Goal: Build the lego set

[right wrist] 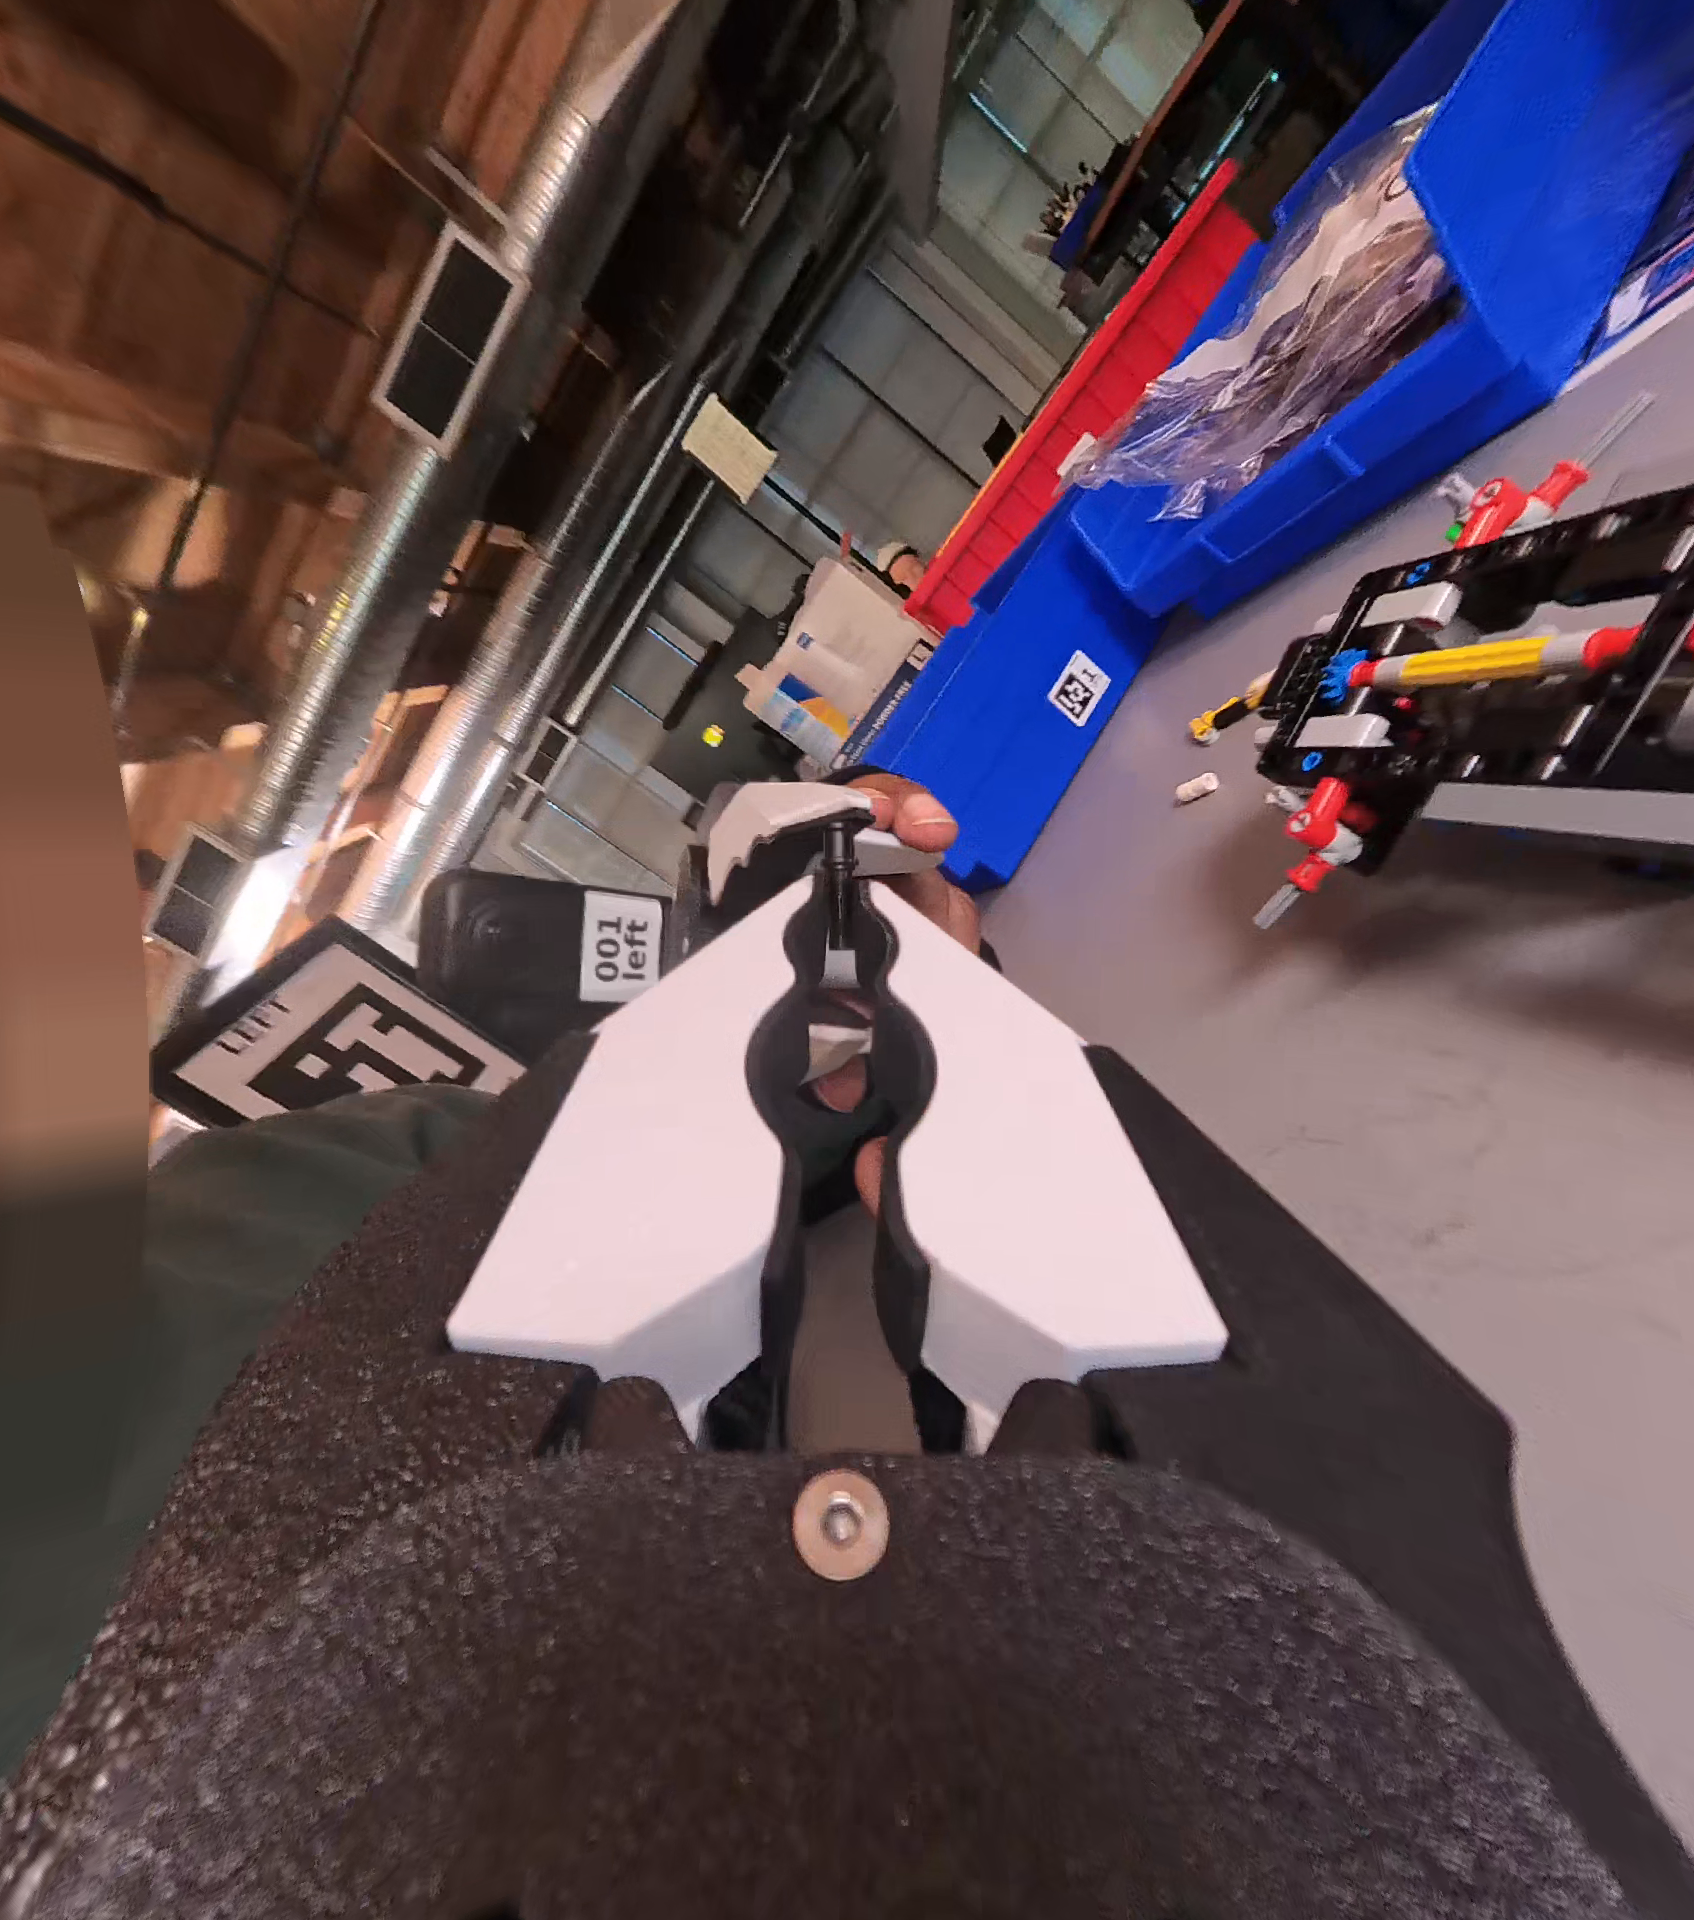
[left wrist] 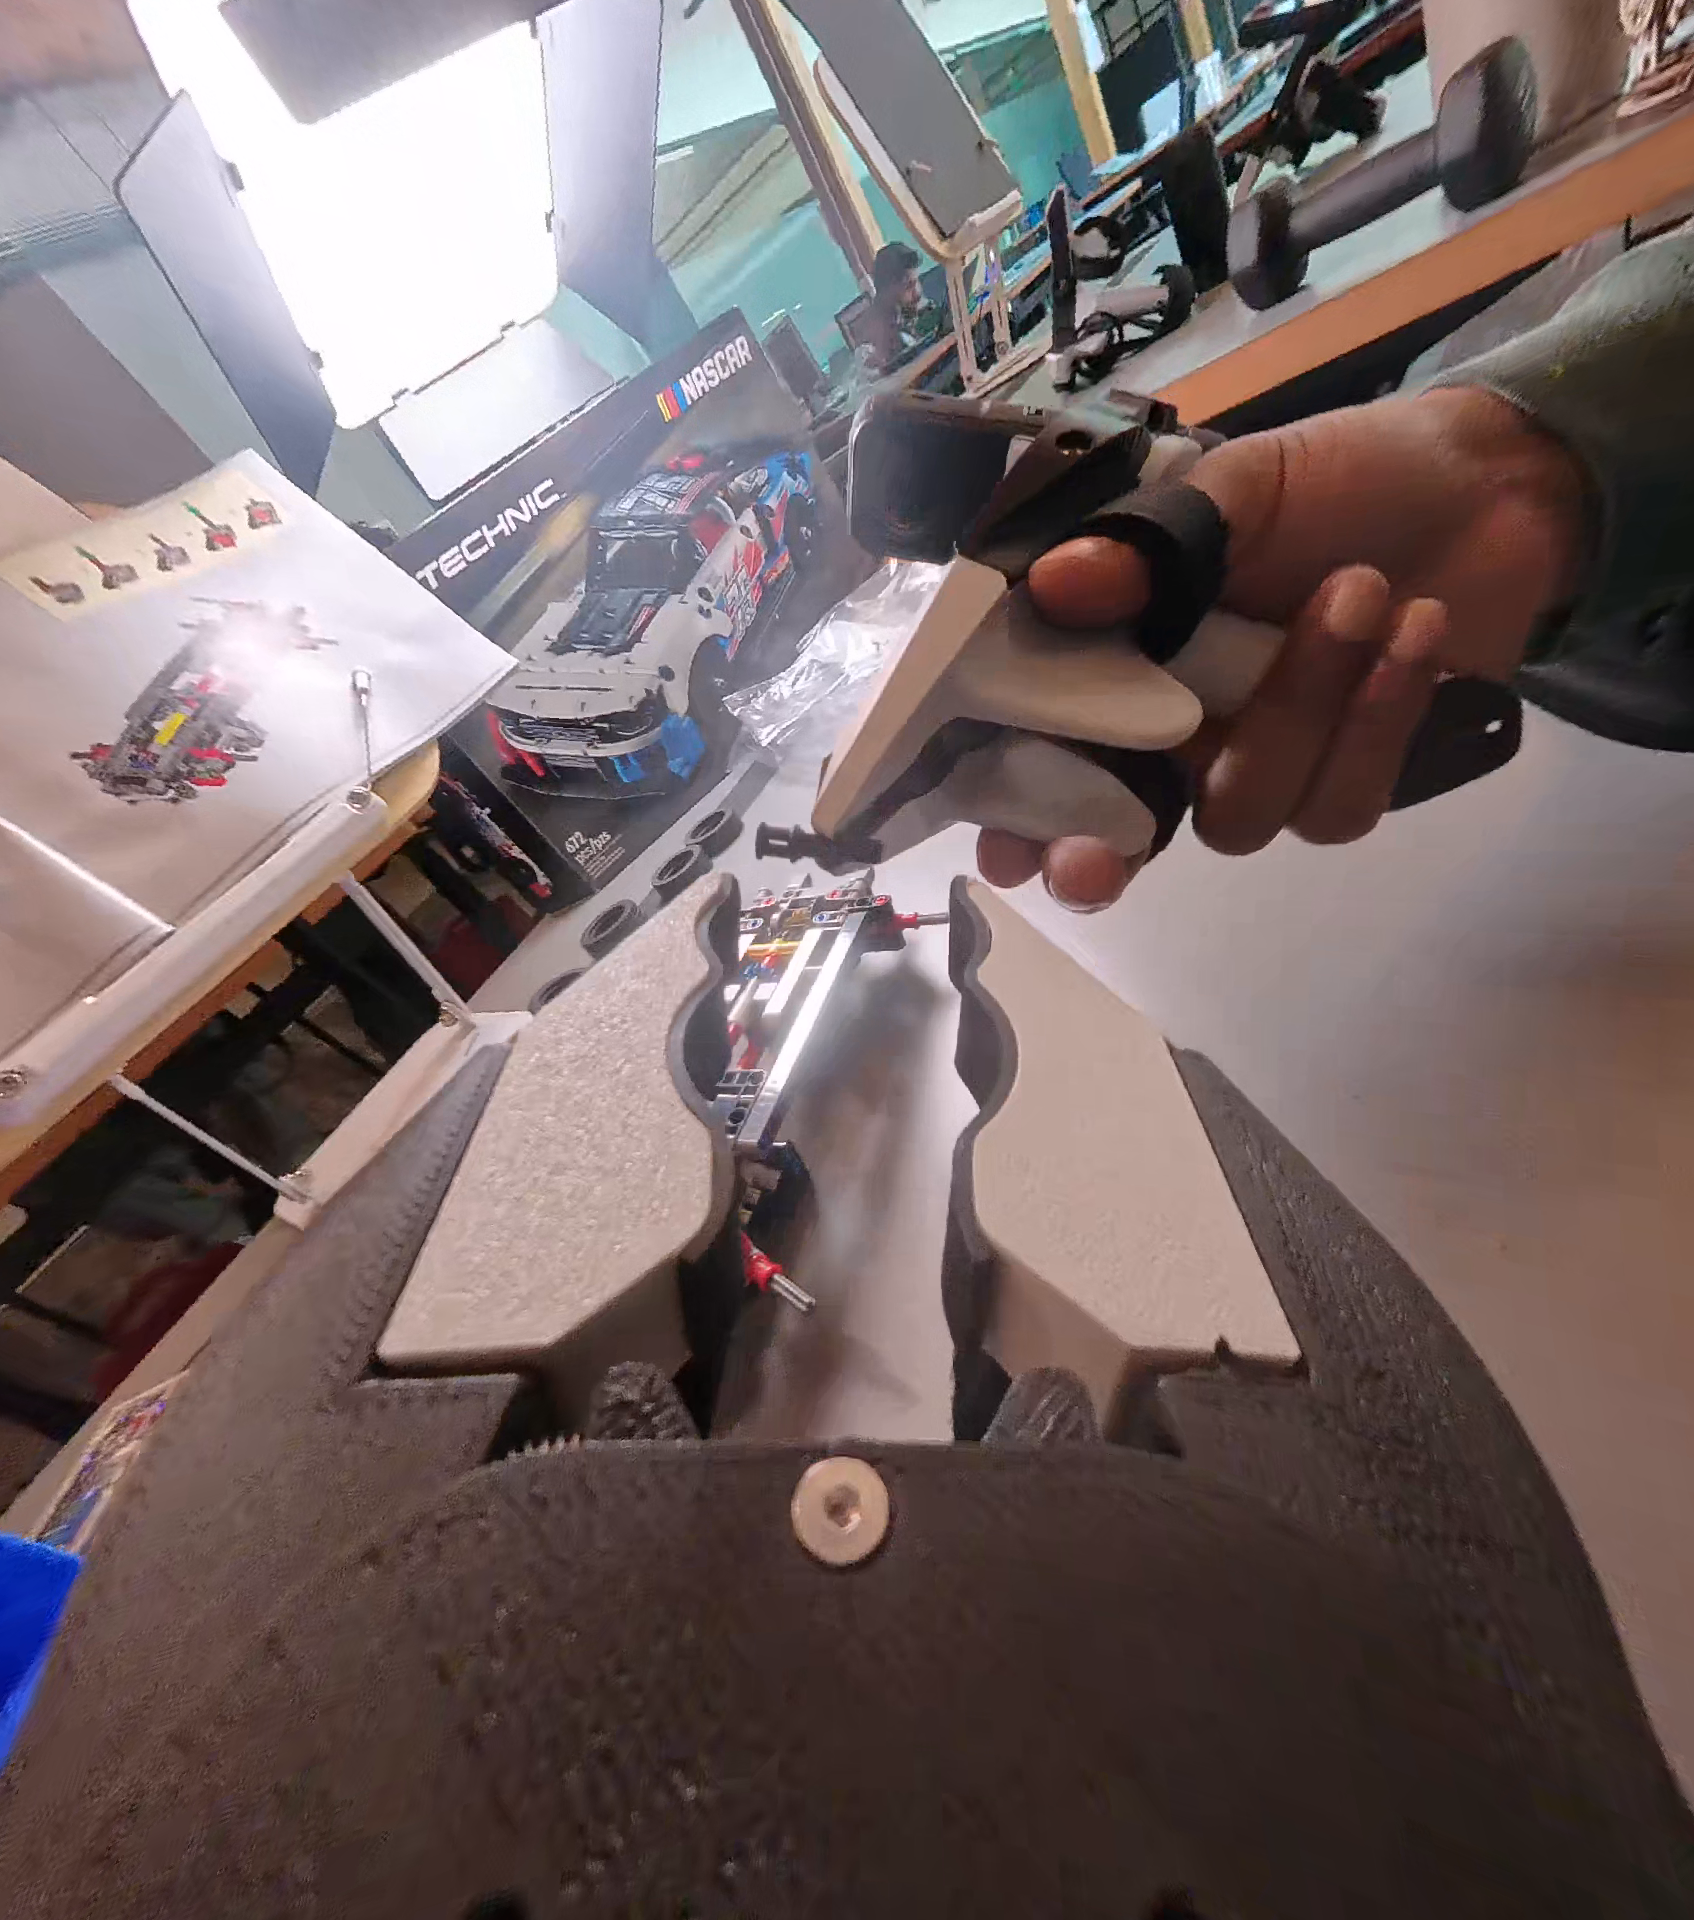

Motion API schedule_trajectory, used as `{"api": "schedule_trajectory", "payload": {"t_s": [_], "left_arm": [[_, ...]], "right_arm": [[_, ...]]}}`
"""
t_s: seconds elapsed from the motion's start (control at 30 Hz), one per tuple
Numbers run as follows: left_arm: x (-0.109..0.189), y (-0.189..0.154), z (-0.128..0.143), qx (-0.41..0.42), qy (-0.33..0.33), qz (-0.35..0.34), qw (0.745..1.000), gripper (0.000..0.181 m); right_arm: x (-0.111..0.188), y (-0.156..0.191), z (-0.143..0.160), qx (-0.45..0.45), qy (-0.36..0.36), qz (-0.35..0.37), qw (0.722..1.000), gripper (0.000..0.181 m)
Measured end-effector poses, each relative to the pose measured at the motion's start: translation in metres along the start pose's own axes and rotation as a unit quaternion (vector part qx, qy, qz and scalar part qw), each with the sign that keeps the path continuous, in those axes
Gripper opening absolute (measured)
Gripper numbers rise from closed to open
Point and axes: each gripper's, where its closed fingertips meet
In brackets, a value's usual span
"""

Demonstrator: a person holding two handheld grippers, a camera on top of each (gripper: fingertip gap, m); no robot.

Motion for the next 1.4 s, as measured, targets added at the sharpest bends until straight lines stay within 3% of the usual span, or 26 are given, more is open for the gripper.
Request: {"api": "schedule_trajectory", "payload": {"t_s": [0.37, 0.63, 1.03, 1.13, 1.2, 1.3, 1.4], "left_arm": [[0.001, -0.005, -0.002, -0.013, -0.008, 0.016, 1.000, 0.022], [0.006, -0.019, -0.011, 0.021, -0.048, 0.087, 0.995, 0.023], [0.004, -0.031, -0.003, -0.039, -0.015, 0.100, 0.994, 0.023], [0.003, -0.024, -0.003, 0.012, -0.022, 0.092, 0.995, 0.021], [0.003, -0.019, -0.003, 0.095, -0.034, 0.102, 0.990, 0.022], [0.004, -0.016, -0.010, 0.262, -0.069, 0.146, 0.952, 0.019], [0.004, -0.010, -0.017, 0.355, -0.102, 0.159, 0.916, 0.012]], "right_arm": [[-0.004, 0.002, 0.016, -0.023, 0.028, -0.017, 0.999, 0.002], [0.005, 0.008, 0.022, 0.054, 0.087, -0.022, 0.994, 0.015], [0.003, -0.001, 0.030, 0.028, 0.098, -0.001, 0.995, 0.003], [0.003, 0.003, 0.022, 0.034, 0.064, -0.021, 0.997, 0.002], [0.004, 0.010, 0.010, 0.045, 0.022, -0.041, 0.998, 0.002], [0.008, 0.017, -0.004, 0.112, -0.035, -0.041, 0.992, 0.003], [0.007, 0.026, -0.006, 0.155, -0.062, -0.050, 0.985, 0.003]]}}
Point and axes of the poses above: each gripper's, where its closed fingertips meet, x back along the fingers, z out of its underside, y = z × x across the jaws, and after that the axes turned 9 degrees about -x, right-handed
